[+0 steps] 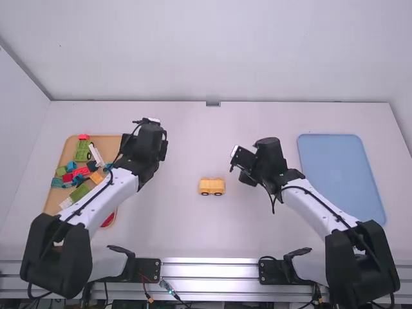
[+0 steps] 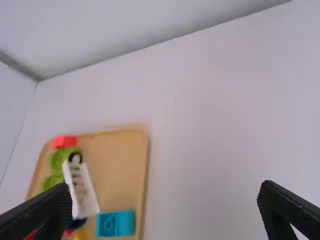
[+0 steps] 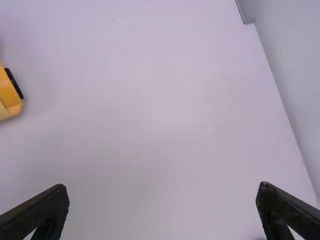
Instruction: Assemble lego blocks to make yellow taxi
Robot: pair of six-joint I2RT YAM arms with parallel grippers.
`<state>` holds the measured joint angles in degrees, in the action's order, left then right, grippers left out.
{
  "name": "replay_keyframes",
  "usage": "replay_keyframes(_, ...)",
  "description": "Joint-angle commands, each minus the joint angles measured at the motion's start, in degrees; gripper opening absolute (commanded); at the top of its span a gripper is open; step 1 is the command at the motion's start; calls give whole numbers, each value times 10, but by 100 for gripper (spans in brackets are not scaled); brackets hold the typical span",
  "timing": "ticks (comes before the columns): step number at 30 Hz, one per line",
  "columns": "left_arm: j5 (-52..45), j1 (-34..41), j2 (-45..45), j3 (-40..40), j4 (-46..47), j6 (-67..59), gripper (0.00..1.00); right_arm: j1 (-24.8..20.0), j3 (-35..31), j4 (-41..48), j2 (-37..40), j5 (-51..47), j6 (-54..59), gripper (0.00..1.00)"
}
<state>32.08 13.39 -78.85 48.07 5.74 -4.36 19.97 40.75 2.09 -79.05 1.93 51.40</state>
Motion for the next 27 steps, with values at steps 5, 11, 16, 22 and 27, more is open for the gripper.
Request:
replay_keyframes(5, -75, -70, 12, 2, 40, -46, 99, -1, -2, -21, 8, 15, -2, 99)
replay_keyframes(11, -113, -162, 12, 3, 40, 80, 99, -1, -2, -34, 8, 15, -1, 99)
replay_keyframes(16, -228, -260, -7, 9, 55, 104, 99, 0, -2, -34, 8, 14, -1, 99)
replay_keyframes(22, -243, -326, -54, 58, 143, 154, 99, -1, -2, -34, 8, 16, -1, 99)
replay_keyframes(27, -213, -337, -140, 127, 217, 155, 99, -1, -2, -38, 8, 32, -1, 99)
